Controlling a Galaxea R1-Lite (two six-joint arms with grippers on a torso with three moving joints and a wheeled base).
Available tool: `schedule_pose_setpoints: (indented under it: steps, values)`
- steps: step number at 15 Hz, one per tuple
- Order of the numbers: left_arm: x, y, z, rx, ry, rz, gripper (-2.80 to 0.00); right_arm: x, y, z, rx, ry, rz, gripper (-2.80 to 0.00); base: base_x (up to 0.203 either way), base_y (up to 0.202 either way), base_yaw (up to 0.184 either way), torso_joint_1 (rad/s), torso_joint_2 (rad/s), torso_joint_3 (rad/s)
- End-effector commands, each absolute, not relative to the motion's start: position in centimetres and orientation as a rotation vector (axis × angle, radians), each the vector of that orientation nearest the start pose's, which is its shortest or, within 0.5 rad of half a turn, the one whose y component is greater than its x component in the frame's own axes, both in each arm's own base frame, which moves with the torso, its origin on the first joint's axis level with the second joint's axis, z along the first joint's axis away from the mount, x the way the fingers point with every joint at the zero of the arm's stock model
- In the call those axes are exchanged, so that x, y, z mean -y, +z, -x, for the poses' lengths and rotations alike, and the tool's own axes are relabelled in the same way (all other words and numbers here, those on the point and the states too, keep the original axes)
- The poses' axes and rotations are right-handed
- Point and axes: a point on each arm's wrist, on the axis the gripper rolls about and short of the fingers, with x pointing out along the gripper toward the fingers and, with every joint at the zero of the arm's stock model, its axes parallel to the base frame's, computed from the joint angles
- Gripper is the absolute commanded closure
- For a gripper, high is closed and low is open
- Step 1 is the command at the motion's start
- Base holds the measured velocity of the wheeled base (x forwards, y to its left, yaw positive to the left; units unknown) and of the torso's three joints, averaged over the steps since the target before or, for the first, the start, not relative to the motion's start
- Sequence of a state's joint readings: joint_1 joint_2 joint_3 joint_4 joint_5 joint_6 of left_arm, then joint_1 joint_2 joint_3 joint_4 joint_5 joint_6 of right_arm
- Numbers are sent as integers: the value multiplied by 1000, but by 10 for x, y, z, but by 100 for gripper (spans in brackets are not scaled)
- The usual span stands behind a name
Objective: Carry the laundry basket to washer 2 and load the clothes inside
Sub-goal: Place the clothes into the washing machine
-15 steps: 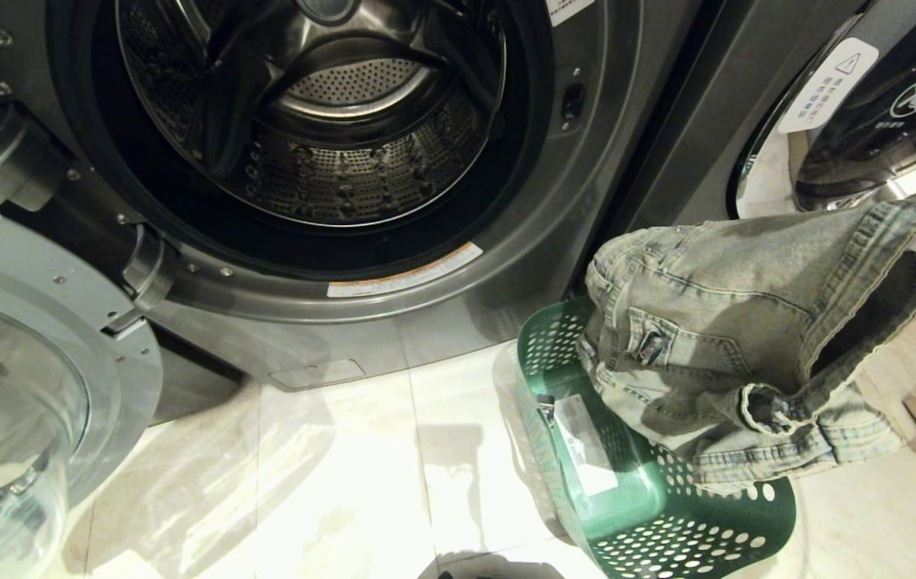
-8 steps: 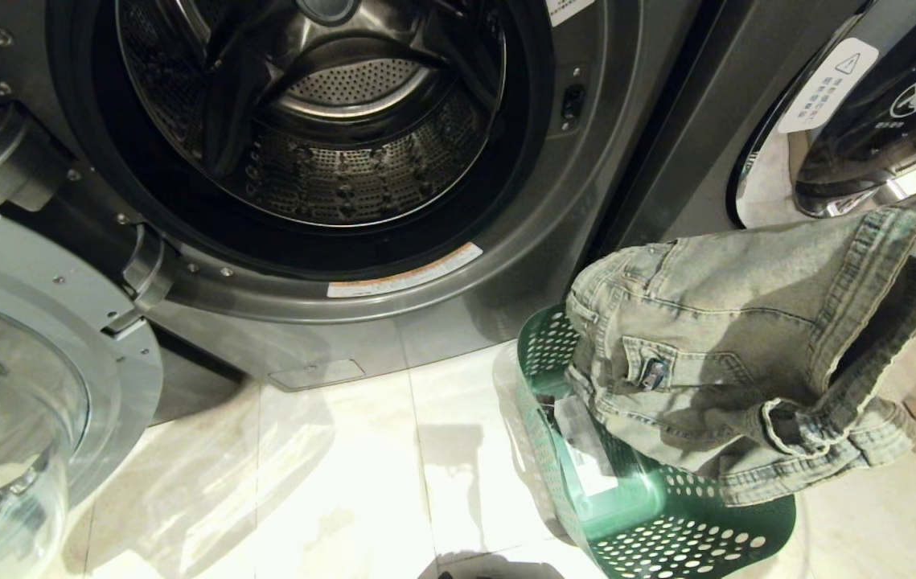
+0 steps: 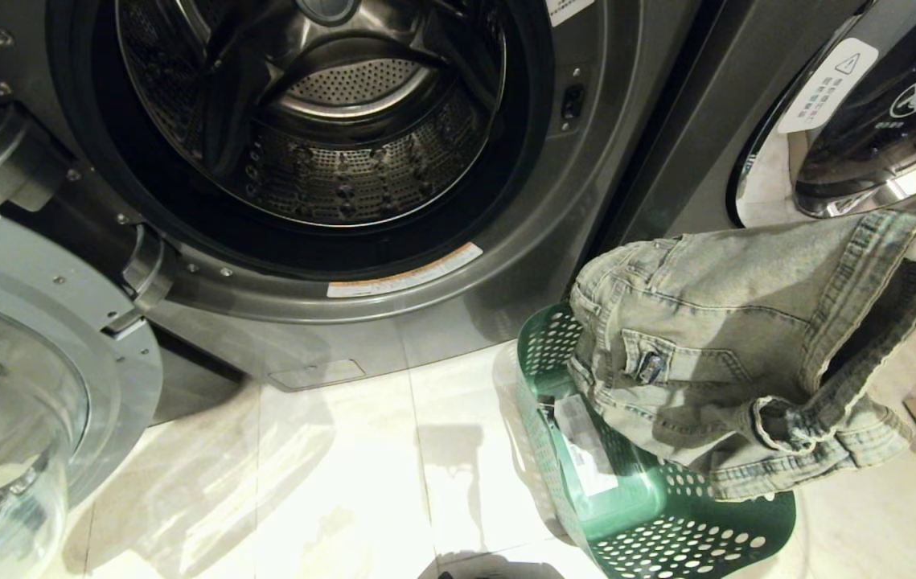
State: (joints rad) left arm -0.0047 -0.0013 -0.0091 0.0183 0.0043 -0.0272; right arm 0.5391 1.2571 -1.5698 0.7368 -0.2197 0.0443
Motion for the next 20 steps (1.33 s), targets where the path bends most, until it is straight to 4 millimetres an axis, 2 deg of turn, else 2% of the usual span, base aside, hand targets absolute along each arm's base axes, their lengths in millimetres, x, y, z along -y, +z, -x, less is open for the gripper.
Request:
schedule_pose_setpoints:
  steps: [1,4,15,20]
  values:
    - [0,76,24,-8,0,28,0,-70,368,-127,-411,305,118,0,0,0,0,0,0,0]
    - [0,76,24,-8,0,28,0,-72,367,-129,-417,305,121,0,3,-3,32,-1,0,2]
    - [0,76,24,-8,0,28,0,-73,366,-131,-423,302,122,0,2,-8,171,2,2,3]
    - [0,76,24,-8,0,28,0,-61,364,-112,-464,291,140,0,0,0,45,1,1,1]
